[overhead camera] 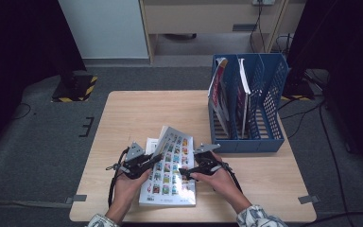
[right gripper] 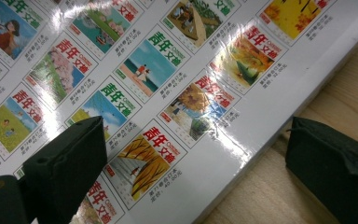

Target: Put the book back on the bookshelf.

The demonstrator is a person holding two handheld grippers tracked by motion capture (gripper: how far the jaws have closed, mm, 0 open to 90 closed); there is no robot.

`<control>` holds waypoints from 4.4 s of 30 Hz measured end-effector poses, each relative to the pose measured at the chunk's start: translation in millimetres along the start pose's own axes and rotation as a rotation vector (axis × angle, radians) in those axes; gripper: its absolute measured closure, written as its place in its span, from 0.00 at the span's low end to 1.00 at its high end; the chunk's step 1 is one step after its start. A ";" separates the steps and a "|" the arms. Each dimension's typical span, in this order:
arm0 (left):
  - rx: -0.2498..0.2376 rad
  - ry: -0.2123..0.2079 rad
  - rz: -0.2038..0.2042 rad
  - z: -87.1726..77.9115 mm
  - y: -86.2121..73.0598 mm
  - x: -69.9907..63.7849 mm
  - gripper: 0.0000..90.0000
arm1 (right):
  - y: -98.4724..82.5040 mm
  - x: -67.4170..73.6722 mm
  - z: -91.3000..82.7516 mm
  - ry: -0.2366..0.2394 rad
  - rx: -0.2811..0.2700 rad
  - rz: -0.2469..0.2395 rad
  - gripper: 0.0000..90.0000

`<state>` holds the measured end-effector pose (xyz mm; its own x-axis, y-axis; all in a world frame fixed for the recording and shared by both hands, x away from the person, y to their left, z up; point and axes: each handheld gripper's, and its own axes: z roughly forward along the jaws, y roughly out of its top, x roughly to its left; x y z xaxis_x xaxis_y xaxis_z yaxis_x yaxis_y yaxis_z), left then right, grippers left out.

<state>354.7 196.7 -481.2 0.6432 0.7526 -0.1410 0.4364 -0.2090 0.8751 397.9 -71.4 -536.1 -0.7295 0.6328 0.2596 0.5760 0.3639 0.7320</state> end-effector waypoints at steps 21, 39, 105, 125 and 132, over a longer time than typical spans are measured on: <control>-0.139 -0.085 -0.085 -17.8 8.8 4.7 0.90 | 1.4 5.0 2.4 0.152 0.014 0.045 0.09; 0.071 0.164 -0.140 9.8 -18.0 38.2 0.55 | -0.5 11.5 7.9 0.106 -0.020 0.013 0.10; 0.175 0.190 -0.138 17.7 -35.5 44.0 0.37 | 25.7 15.8 35.8 0.174 -0.003 0.189 0.28; 0.098 0.180 -0.146 11.3 -25.4 40.4 0.36 | 41.2 15.3 16.7 0.129 -0.090 0.246 0.74; 0.010 0.164 -0.117 6.1 -19.3 43.1 0.28 | 52.1 25.7 5.9 0.087 -0.142 0.114 0.77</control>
<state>377.8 229.4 -507.0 0.4768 0.8637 -0.1637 0.5094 -0.1197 0.8522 411.3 -32.2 -495.0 -0.6950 0.6010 0.3948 0.6036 0.1892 0.7745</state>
